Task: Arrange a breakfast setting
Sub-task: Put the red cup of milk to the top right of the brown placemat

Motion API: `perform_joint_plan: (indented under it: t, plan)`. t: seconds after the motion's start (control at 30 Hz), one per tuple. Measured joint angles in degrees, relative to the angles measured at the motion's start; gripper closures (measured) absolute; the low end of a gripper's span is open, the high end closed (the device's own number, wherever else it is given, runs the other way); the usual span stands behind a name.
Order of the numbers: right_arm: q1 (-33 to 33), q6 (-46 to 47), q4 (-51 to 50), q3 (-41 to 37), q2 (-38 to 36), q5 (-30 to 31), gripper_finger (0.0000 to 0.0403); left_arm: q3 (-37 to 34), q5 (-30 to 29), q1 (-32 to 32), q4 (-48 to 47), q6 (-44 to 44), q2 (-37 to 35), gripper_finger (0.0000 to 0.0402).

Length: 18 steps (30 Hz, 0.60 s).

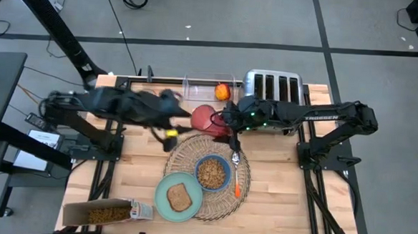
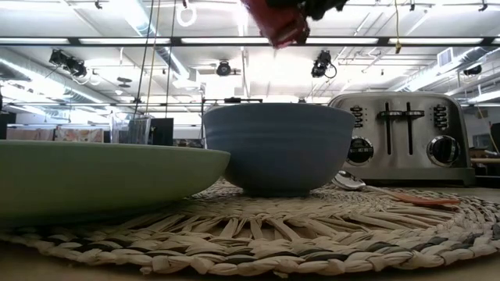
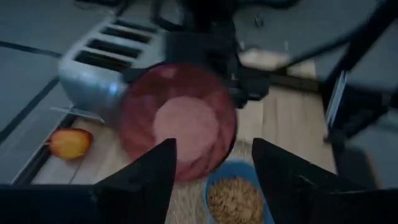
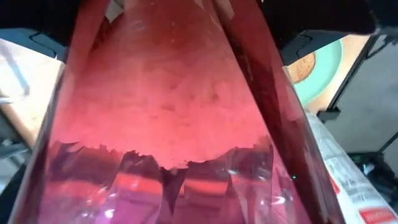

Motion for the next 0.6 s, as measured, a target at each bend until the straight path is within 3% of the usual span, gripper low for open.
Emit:
perform_joint_plan:
  t: [0.33, 0.6]
  plan:
    - [5.83, 1.94, -3.03, -1.06, -7.87, 8.51, 0.0069, 0.04, -7.67, -1.75, 0.41, -4.07, -7.70, 0.0191]
    - [15.54, 11.30, 3.88, -13.73, -13.69, 20.48, 0.0069, -0.01, -8.90, -1.54, -0.48, -4.48, -5.16, 0.0191]
